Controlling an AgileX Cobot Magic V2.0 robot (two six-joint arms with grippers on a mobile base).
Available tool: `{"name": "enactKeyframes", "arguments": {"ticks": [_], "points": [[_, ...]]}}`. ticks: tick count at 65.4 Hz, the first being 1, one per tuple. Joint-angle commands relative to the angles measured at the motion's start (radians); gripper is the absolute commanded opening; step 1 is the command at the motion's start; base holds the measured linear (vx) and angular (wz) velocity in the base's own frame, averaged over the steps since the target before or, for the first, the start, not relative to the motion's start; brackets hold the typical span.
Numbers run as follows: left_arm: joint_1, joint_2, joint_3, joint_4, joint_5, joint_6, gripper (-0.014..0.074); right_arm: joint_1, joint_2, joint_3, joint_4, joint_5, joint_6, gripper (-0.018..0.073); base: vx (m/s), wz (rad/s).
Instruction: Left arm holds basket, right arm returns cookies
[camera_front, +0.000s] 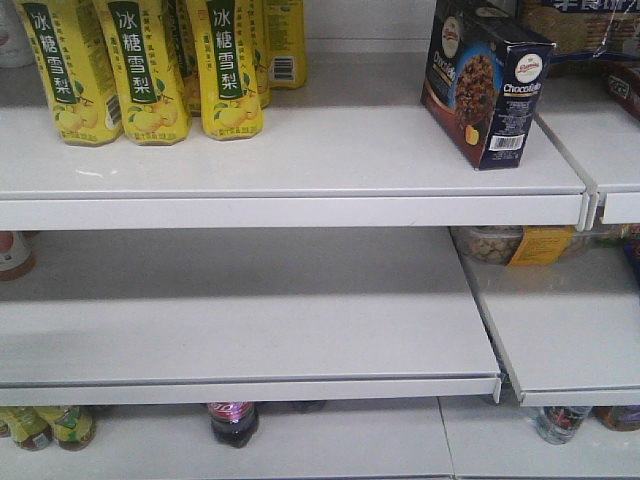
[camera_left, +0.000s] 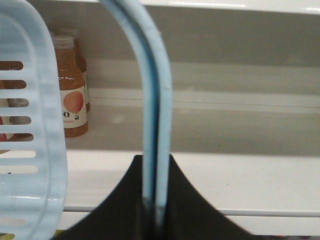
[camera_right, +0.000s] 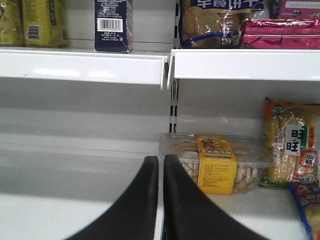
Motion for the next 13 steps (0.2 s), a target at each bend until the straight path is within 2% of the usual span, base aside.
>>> {"name": "enactKeyframes", "arguments": {"ticks": [1, 13], "points": [[0.000, -0.018, -0.030, 0.018, -0.105, 0.018, -0.0003, -0.004, -0.012, 0.019, -0.007, -0.069, 0.002, -0.0006, 0.00, 0.00], [0.000, -0.018, -0.030, 0.018, -0.105, 0.018, -0.0003, -0.004, -0.012, 0.019, -0.007, -0.069, 0.002, -0.0006, 0.00, 0.00]]}}
